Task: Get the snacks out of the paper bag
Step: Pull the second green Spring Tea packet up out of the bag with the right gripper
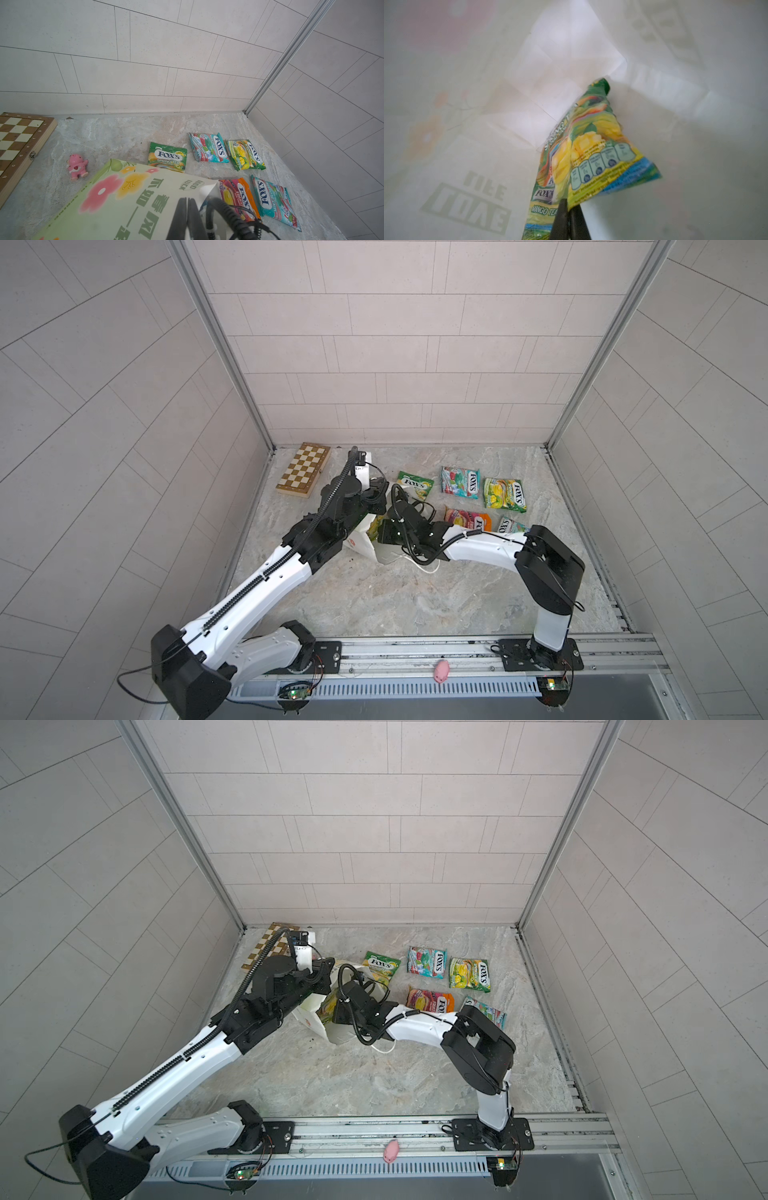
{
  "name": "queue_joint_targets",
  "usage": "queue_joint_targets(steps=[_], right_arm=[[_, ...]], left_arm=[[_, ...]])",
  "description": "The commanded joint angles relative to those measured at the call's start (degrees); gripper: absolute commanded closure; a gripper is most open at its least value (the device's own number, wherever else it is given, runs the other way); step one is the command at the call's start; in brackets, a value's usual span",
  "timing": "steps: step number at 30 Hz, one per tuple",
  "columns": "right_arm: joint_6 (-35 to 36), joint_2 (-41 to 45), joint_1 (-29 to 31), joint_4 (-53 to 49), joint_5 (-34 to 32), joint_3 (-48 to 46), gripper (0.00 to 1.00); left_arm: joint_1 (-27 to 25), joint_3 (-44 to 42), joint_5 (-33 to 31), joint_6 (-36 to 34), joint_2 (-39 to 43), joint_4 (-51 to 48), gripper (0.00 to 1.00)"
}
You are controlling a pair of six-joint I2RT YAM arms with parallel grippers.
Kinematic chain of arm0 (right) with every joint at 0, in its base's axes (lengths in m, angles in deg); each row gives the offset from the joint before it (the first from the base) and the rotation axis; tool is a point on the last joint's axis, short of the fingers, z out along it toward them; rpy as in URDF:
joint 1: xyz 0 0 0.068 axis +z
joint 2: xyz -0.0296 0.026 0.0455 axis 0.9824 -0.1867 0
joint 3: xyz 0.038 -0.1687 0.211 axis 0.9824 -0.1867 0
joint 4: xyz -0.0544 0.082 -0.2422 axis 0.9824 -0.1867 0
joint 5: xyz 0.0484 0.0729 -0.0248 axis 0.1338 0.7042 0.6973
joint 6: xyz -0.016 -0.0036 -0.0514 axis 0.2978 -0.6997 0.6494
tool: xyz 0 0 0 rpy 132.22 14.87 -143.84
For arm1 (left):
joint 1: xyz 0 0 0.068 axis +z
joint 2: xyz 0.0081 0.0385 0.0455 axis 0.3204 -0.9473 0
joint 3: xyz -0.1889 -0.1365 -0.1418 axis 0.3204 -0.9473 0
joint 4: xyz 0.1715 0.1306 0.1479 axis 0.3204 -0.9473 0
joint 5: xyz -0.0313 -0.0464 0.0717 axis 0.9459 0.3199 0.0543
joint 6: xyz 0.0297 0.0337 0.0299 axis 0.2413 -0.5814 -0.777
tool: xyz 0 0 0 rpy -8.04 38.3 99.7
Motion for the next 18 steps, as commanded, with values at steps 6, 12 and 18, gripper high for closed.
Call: queue_joint_targets(steps=[6, 12, 18], right_arm=[[6.1, 9.2, 0.1, -3.3, 0.2, -2.8, 1.00], [8.7, 14.4, 0.0, -5.1, 0.2, -3.6, 1.00], [11.3, 19.5, 0.0, -5.8, -0.5, -4.8, 1.00]], left_arm=[[-0.3, 1.9, -1.9, -2.4, 0.0, -1.5, 1.00], [-0.2, 2.3, -2.9, -2.4, -0.5, -2.3, 1.00], [-0.2, 2.9, -4.5, -1.8, -1.2, -3.2, 1.00]])
